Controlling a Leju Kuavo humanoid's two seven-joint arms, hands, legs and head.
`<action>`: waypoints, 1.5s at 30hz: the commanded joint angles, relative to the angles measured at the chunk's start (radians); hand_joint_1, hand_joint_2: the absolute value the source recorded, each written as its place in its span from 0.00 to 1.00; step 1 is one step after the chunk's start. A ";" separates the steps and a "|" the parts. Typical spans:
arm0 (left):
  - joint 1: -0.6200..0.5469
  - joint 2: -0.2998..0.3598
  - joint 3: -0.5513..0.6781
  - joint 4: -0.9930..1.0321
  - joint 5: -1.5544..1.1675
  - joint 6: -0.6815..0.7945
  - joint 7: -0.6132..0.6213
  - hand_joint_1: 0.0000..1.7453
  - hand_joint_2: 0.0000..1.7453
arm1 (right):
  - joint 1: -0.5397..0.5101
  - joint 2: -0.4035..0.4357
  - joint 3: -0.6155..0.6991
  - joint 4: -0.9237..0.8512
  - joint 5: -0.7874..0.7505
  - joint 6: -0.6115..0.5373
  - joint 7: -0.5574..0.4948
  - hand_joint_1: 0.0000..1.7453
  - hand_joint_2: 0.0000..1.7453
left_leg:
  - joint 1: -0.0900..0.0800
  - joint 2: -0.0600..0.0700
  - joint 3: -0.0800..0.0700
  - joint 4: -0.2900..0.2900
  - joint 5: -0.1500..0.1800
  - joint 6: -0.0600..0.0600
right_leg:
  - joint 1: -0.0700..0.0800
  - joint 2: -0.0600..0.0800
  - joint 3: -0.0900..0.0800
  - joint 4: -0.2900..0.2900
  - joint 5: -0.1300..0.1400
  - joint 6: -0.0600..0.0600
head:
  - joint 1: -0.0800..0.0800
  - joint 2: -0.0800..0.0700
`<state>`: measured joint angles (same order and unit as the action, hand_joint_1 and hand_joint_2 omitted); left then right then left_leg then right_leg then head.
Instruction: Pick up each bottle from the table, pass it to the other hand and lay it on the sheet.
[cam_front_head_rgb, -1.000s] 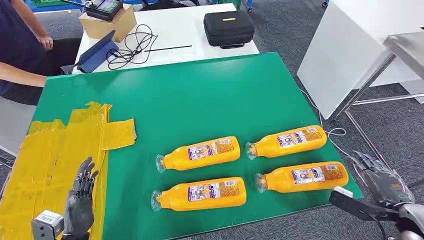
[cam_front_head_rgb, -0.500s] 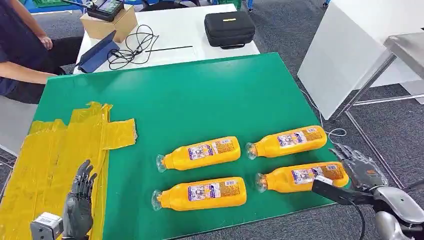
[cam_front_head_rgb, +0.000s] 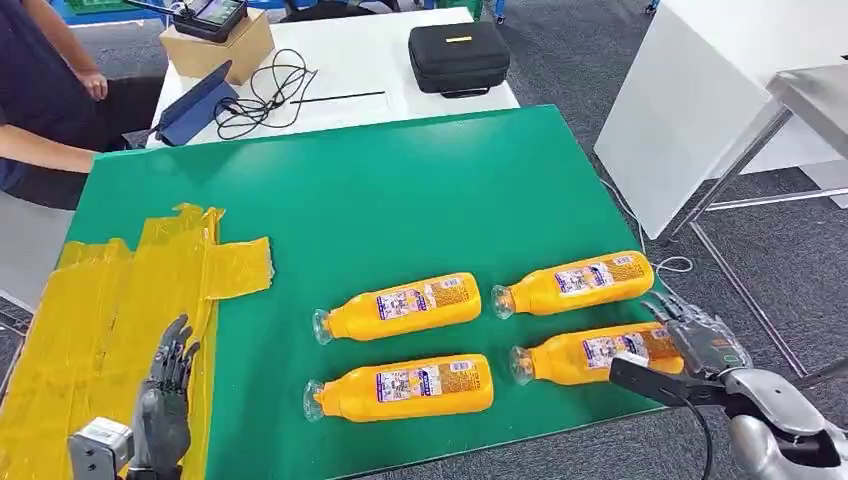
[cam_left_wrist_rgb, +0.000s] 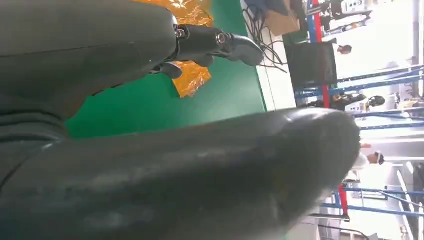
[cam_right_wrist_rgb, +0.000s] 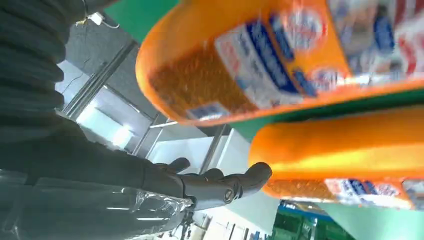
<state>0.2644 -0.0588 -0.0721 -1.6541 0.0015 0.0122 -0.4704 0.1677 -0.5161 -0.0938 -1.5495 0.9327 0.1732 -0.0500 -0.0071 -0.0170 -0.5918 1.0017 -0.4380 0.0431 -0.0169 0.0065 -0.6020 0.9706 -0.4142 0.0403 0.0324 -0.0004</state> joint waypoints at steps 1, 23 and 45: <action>-0.041 -0.017 0.029 0.043 -0.005 -0.006 0.012 0.00 0.00 | -0.071 0.087 0.088 0.172 0.013 -0.010 0.021 0.00 1.00 | 0.003 0.003 0.006 -0.002 -0.002 -0.003 | 0.003 0.001 0.007 -0.004 0.000 -0.002 | 0.000 0.000; 0.003 -0.037 0.061 -0.027 -0.011 0.040 0.042 0.00 0.00 | -0.240 0.127 0.252 0.546 0.103 0.045 -0.035 1.00 1.00 | 0.006 0.018 0.026 -0.002 -0.012 -0.003 | 0.008 0.016 0.024 -0.008 -0.001 -0.003 | 0.000 0.000; 0.033 -0.130 0.232 -0.009 0.074 -0.142 -0.047 0.00 1.00 | 0.327 -0.006 -0.573 -0.509 -0.579 0.338 -0.366 1.00 1.00 | 0.003 -0.006 0.021 0.002 -0.015 0.002 | 0.003 -0.009 0.027 -0.005 -0.013 0.003 | 0.000 0.000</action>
<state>0.3137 -0.1476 0.0637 -1.7063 0.0172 -0.0645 -0.4898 0.2828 -0.5543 -0.1284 -1.5944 0.6430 0.3385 -0.2893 -0.0013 -0.0200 -0.5718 1.0017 -0.4505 0.0467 -0.0110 0.0043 -0.5763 0.9604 -0.4216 0.0438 0.0324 -0.0004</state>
